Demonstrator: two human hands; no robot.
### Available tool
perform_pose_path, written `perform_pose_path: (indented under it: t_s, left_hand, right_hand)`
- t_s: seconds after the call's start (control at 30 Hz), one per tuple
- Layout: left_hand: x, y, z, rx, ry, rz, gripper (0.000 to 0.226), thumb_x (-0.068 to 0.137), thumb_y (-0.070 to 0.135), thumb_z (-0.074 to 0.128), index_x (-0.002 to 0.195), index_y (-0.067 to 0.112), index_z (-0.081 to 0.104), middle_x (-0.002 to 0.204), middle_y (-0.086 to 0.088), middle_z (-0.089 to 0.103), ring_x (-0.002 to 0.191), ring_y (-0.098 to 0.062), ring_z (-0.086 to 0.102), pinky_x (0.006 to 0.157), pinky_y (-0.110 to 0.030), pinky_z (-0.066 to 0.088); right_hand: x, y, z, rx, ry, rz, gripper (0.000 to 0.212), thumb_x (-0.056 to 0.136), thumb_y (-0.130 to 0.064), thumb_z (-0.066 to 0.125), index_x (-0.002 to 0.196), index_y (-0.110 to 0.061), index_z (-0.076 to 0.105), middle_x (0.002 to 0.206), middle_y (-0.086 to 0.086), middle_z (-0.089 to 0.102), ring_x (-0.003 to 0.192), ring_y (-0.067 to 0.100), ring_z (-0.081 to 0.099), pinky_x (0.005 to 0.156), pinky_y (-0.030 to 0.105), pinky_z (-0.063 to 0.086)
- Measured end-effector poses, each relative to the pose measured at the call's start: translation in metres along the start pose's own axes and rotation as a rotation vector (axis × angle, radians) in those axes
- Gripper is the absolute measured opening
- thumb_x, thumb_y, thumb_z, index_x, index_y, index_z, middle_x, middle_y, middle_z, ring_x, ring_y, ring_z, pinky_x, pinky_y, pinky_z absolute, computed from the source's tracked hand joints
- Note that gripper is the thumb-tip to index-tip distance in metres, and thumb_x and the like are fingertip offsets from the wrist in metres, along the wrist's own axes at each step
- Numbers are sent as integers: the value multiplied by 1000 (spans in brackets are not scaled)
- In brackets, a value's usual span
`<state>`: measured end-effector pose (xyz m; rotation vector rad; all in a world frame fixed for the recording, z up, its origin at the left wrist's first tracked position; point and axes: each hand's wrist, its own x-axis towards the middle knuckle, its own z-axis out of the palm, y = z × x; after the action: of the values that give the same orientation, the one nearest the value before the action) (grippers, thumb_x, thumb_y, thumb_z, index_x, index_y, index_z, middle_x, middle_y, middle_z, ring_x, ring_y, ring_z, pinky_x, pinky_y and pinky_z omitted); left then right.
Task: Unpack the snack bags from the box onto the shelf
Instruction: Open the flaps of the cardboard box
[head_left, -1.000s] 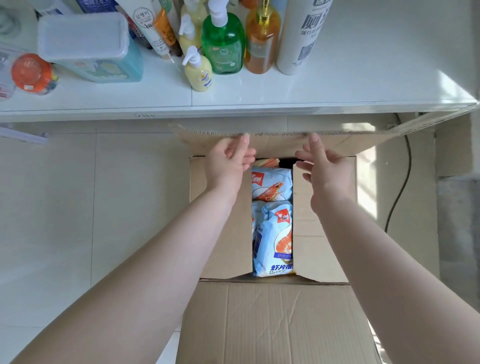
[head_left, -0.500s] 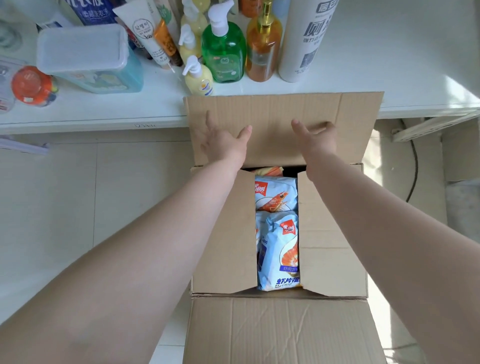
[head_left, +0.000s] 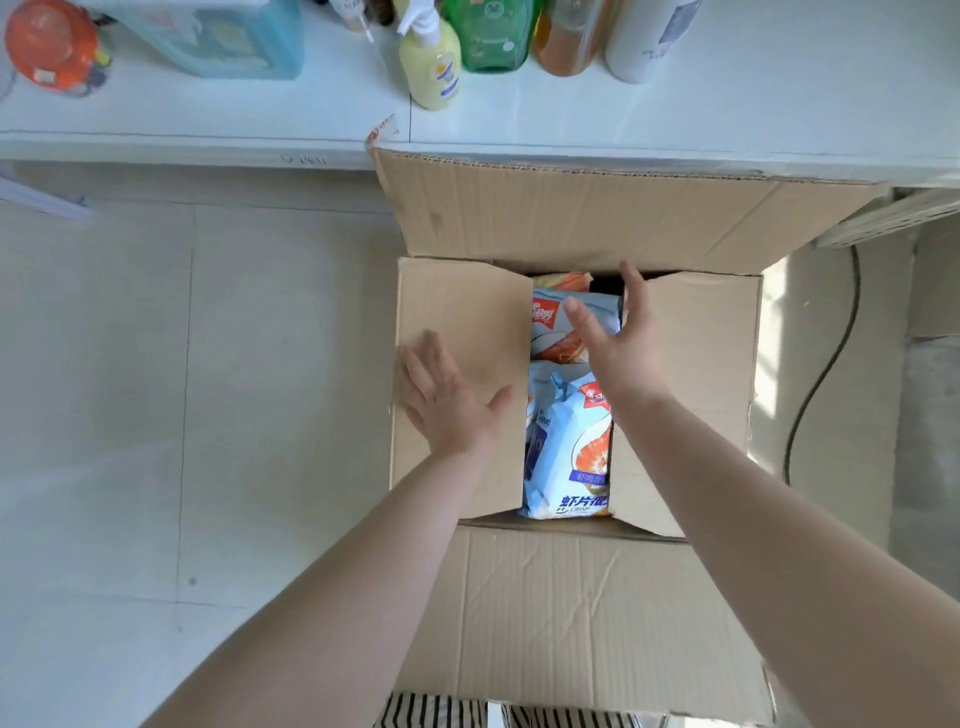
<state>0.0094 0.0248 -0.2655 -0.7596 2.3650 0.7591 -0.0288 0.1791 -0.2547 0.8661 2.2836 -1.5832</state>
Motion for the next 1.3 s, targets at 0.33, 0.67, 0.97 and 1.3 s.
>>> perform_pose_path:
  t_s: [0.33,0.67,0.97,1.3]
  left_hand:
    - [14,18,19,-38,78,-57,114,75,53,71,153,28,-8,158,-8,-19,146,-28,-15,112,-63,7]
    - [29,34,37,82,103,-155,138,57,76,69,149,26,-22,154,-18,-27,143,-37,-24,106,-72,2]
    - [15,46,9,109,141,172,105,73,39,71,152,14,6,159,-12,9,146,-34,12,111,-56,27]
    - [-17,-2,-90,-260,189,323,48,84,45,59,127,24,61,108,10,71,100,-7,65,87,-33,53]
  right_hand:
    - [84,-47,-32,-528,-144,-19,77,91,-61,52,154,-42,12,164,4,6,151,27,1,122,45,11]
    - [92,-21,-19,-767,-182,-28,74,94,-53,53,153,-44,10,164,1,-18,150,27,-13,121,47,13]
    - [87,-27,-26,-768,-199,-19,67,97,-49,49,154,-43,13,164,0,-15,151,26,-11,122,48,10]
    - [50,-42,8,-613,-195,97,74,94,-53,53,155,-40,14,165,4,0,152,24,-6,122,42,10]
